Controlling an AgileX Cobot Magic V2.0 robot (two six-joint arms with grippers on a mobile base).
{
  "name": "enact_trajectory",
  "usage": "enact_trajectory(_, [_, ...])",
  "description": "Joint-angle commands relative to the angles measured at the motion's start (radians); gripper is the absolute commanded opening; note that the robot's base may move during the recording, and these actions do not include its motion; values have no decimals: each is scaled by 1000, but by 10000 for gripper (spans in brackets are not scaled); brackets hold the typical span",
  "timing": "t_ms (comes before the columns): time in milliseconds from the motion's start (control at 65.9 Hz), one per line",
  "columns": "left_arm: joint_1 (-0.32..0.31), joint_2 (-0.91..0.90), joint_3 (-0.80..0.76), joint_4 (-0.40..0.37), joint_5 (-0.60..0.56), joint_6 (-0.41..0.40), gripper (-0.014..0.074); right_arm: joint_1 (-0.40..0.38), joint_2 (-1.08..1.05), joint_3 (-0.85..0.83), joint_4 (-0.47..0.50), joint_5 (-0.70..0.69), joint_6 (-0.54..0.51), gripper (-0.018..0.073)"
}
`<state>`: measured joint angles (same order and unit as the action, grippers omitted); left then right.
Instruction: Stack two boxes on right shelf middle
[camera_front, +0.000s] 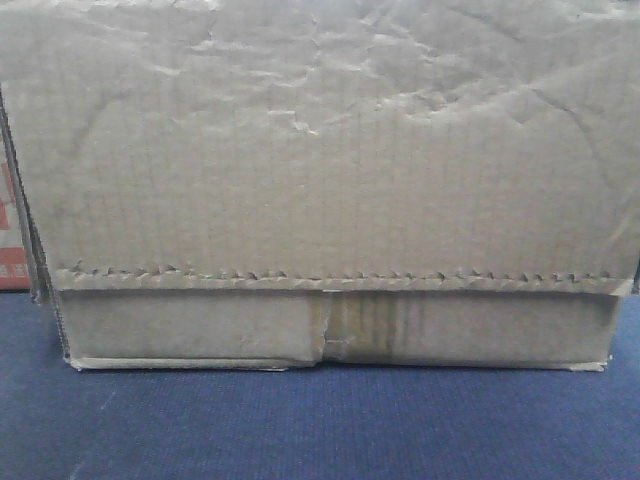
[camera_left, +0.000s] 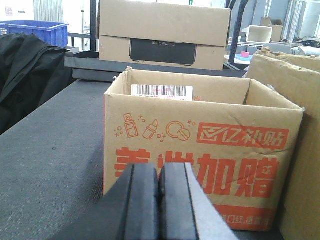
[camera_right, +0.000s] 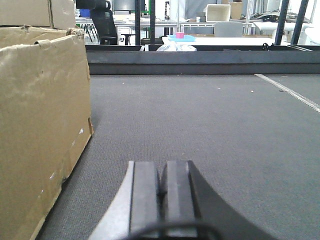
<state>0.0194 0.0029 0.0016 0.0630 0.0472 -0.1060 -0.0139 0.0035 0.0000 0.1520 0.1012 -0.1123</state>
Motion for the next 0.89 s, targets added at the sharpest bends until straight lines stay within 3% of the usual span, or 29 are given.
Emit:
enact_trajectory(0, [-3,-3,-2,-4,-19,2,-111,-2,-4,0,-9,-19,0,-155])
enact_trajectory(622, [-3,-3,-2,-4,-25,2,-111,-2,-4,0,-9,-19,0,-155])
enact_trajectory(880, [-3,-3,-2,-4,-143,2,-111,-2,-4,0,-9,-85,0,-155])
